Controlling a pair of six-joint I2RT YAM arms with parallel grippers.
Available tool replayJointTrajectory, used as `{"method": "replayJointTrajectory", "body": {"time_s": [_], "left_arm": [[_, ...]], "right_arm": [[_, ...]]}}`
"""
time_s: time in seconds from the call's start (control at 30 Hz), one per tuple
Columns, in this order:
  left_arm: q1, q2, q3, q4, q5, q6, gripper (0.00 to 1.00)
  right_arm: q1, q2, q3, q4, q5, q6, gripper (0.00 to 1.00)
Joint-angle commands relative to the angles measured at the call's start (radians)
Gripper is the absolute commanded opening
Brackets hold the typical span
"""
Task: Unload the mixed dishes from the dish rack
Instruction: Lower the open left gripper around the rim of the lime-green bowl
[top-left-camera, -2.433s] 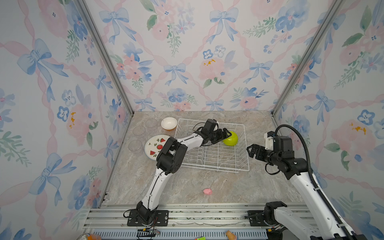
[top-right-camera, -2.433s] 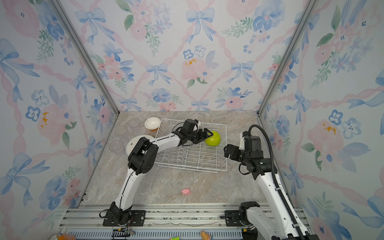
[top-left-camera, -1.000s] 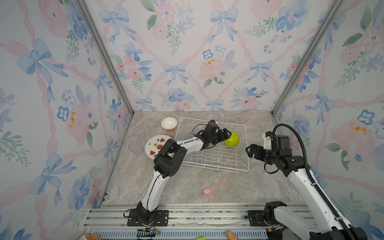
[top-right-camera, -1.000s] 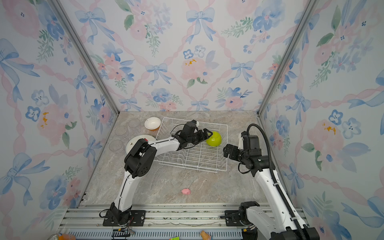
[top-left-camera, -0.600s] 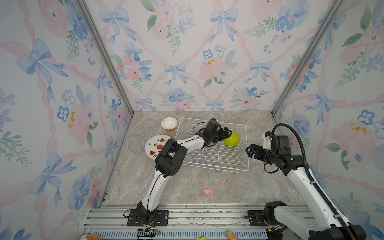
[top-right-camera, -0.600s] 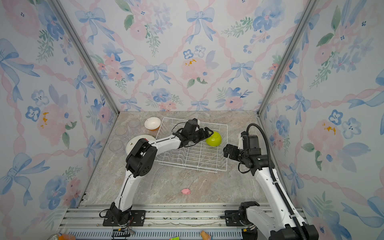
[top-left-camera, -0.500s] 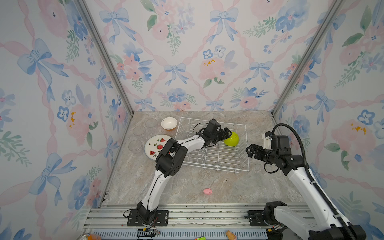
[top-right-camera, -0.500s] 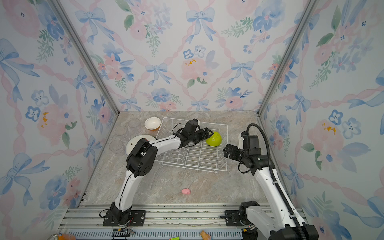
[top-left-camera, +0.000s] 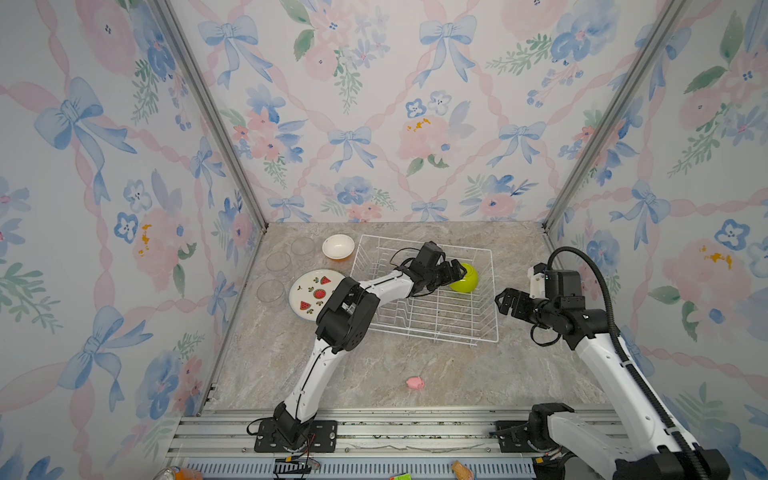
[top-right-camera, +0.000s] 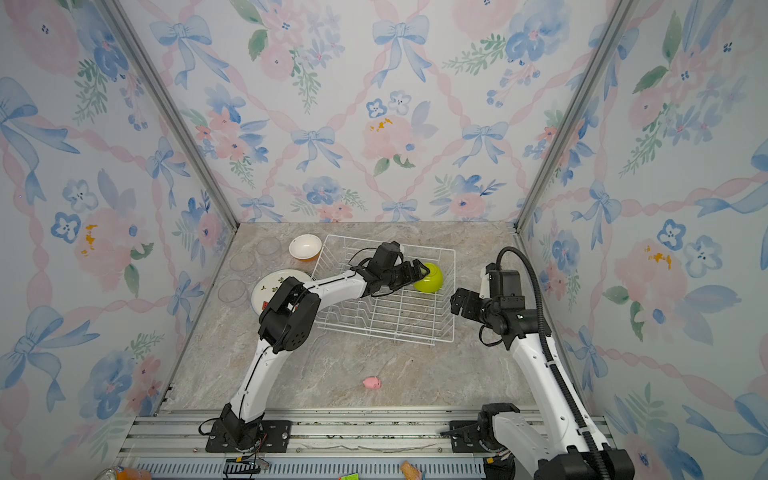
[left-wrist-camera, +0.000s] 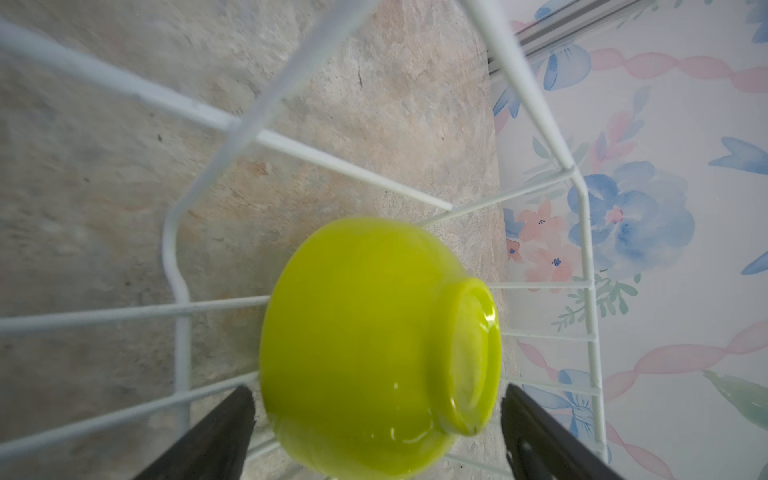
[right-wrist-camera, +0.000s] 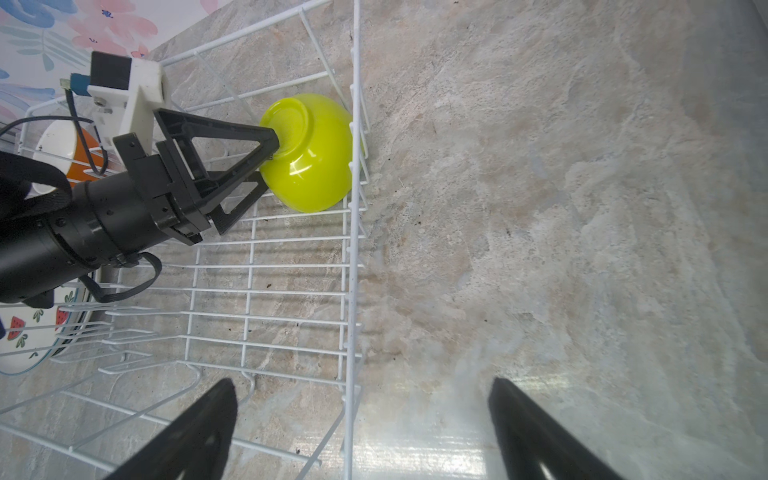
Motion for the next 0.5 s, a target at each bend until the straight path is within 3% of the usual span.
{"method": "replayJointTrajectory", "body": {"time_s": [0.0, 0.2, 0.47], "left_arm": [[-0.004, 0.073, 0.037, -0.038, 0.018, -0.012, 0.94], [0.000, 0.093, 0.057, 0.002, 0.027, -0.044, 0.94], [0.003, 0.046, -0.028, 0.150, -0.025, -0.128, 0.94]], "right_arm": [[-0.021, 0.006, 0.017, -0.027, -0.003, -0.016, 0.97], [-0.044, 0.010, 0.024, -0.028, -0.015, -0.021, 0.97], [-0.048, 0.039, 0.027, -0.021, -0.040, -0.013, 0.97]]}}
